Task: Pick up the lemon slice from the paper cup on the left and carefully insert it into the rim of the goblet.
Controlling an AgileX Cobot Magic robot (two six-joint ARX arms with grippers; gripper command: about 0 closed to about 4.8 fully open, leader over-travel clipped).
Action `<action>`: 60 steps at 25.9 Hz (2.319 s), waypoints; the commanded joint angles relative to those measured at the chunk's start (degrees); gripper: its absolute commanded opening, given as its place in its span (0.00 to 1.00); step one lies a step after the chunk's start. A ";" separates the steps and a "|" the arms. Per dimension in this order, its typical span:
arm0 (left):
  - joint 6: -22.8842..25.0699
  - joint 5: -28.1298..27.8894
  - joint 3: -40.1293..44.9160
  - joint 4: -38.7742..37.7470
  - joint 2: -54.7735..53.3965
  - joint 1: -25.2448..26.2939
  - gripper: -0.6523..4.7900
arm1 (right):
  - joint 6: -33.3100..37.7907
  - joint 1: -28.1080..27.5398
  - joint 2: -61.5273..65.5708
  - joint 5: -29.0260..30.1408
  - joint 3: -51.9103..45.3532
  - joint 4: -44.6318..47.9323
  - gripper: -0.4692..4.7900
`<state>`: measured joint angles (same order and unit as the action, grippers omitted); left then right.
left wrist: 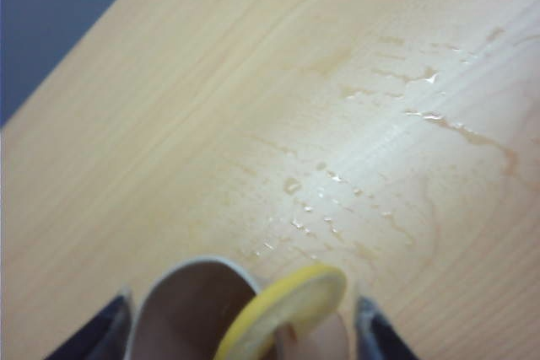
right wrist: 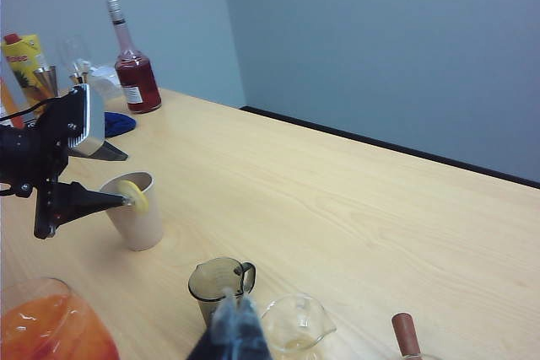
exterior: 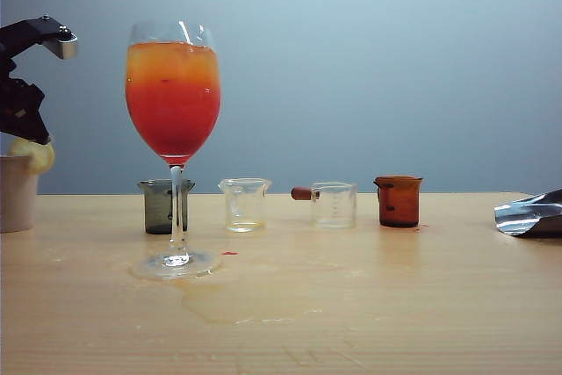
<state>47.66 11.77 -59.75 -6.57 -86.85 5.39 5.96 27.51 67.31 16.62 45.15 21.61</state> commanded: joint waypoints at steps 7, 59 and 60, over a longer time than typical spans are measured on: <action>0.37 1.53 -0.13 1.11 -3.23 -0.11 0.70 | -0.61 0.02 0.70 -0.20 0.17 0.96 0.09; -13.94 5.99 -4.98 4.15 4.00 -0.15 0.11 | -1.46 0.02 0.85 -2.43 0.52 2.95 0.09; -17.81 8.20 -5.07 4.13 5.03 -0.17 0.11 | -1.46 0.02 0.85 -2.32 0.85 2.60 0.09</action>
<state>36.82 16.08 -64.36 -3.20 -83.24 5.37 4.64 27.49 68.42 14.13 45.21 23.31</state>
